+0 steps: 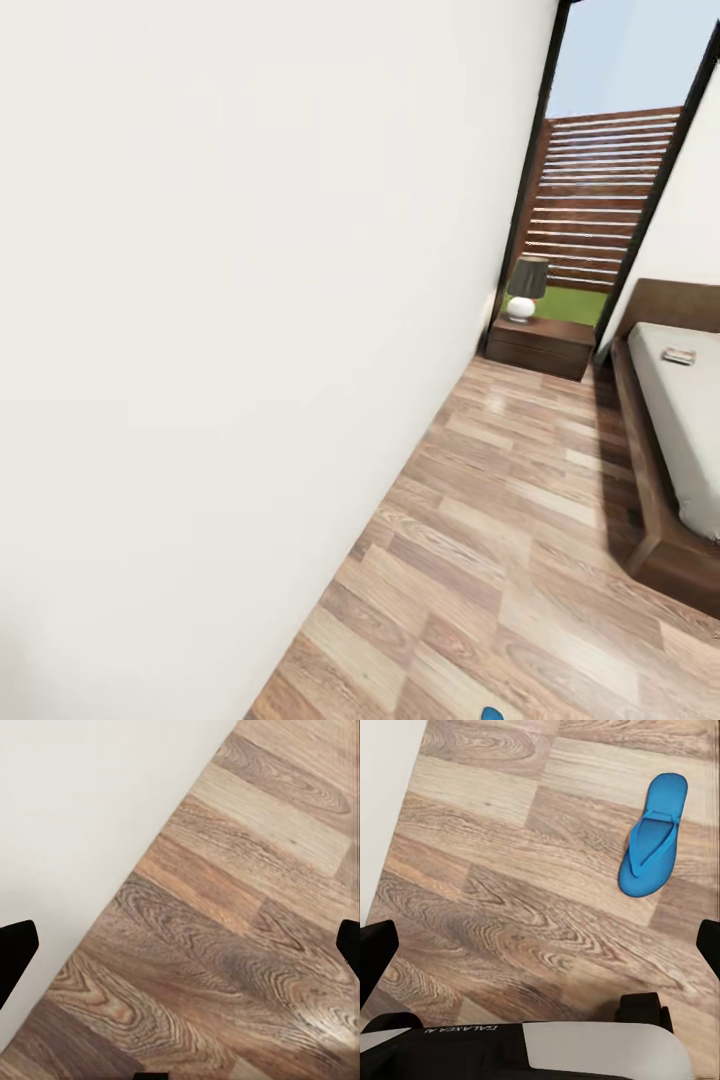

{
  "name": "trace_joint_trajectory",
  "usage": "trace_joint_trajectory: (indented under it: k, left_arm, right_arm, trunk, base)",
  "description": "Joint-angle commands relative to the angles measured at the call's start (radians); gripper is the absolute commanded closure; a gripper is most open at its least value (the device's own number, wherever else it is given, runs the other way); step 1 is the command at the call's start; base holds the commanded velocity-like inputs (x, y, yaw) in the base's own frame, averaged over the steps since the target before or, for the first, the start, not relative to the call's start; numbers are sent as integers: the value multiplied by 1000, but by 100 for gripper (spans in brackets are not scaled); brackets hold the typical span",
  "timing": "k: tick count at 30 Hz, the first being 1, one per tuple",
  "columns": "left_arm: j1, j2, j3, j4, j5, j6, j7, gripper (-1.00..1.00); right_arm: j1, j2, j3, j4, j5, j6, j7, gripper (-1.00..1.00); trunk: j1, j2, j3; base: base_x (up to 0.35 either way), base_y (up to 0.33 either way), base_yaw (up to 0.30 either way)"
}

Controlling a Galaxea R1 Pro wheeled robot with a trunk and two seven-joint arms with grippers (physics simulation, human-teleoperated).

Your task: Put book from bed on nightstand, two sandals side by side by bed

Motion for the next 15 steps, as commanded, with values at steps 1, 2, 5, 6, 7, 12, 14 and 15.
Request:
trace_joint_trajectory:
  k: [1, 2, 5, 6, 7, 12, 14, 15]
  left_arm:
    - [0, 0, 1, 0, 0, -3, 0, -100]
    - [0, 0, 1, 0, 0, -3, 0, -100]
    - [0, 0, 2, 0, 0, -3, 0, -100]
    - [0, 0, 2, 0, 0, -3, 0, -100]
    - [0, 0, 2, 0, 0, -3, 0, -100]
    - [0, 0, 2, 0, 0, -3, 0, -100]
    - [0, 0, 2, 0, 0, -3, 0, -100]
    - [0, 0, 2, 0, 0, -3, 0, -100]
  right_arm:
    - [-1, 0, -2, 1, -6, 0, 6, -100]
    - [-1, 0, -2, 1, -6, 0, 6, -100]
    - [-1, 1, -2, 1, -6, 0, 6, -100]
    - [-1, 1, -2, 1, -6, 0, 6, -100]
    - [-1, 2, -2, 1, -6, 0, 6, -100]
    - [-1, 1, -2, 1, -6, 0, 6, -100]
    - [-1, 2, -2, 1, -6, 0, 6, -100]
    - [-1, 2, -2, 1, -6, 0, 6, -100]
  trunk:
    - [0, 0, -1]
    - [0, 0, -1]
    - [0, 0, -1]
    - [0, 0, -1]
    - [0, 0, -1]
    - [0, 0, -1]
    - [0, 0, -1]
    - [0, 0, -1]
  base:
    - [0, 0, -282]
    - [0, 0, -282]
    - [0, 0, -264]
    - [0, 0, -190]
    - [0, 0, -148]
    - [0, 0, -93]
    - [0, 0, -30]
    - [0, 0, -15]
